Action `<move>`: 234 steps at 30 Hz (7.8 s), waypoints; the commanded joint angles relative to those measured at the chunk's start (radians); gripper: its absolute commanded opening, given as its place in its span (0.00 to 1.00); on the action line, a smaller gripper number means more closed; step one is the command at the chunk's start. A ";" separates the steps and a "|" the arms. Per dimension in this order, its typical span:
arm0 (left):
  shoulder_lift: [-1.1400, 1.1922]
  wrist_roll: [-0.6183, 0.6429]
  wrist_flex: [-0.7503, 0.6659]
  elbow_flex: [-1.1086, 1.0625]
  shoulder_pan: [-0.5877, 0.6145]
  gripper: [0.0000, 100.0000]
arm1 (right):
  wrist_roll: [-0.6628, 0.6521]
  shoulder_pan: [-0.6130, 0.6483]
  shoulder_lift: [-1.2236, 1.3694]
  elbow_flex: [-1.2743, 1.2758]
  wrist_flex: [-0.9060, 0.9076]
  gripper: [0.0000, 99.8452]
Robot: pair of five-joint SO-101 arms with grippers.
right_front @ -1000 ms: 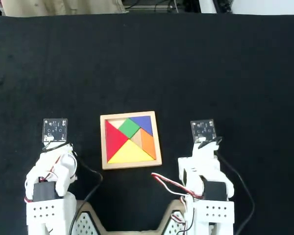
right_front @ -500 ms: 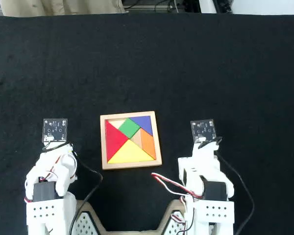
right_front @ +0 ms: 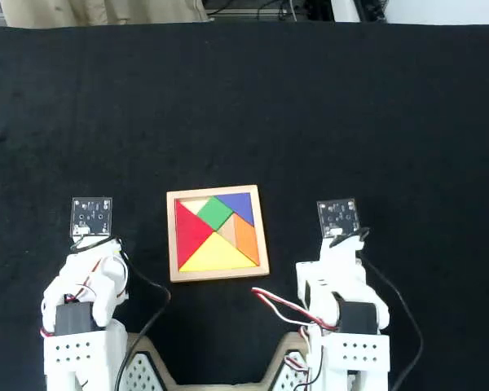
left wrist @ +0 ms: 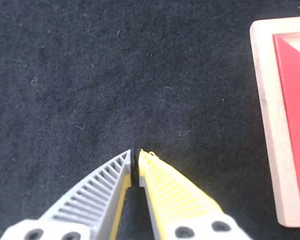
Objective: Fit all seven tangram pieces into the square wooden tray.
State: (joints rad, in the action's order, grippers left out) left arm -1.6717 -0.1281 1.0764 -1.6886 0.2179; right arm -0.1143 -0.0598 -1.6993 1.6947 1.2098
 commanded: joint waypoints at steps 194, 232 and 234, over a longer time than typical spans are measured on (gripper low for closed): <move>2.971 -0.407 0.471 3.040 0.111 0.20 | -0.005 0.084 -0.016 -0.001 -0.169 0.02; 2.917 -0.663 0.686 2.924 -0.196 0.20 | -0.005 0.084 -0.015 -0.001 -0.169 0.02; 2.854 -0.661 0.686 2.873 -0.206 0.20 | -0.005 0.084 -0.015 -0.001 -0.169 0.02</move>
State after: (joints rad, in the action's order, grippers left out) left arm 1.2543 -0.7910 1.7285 1.3019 0.1274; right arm -0.1128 0.0506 -1.7008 1.6947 1.0549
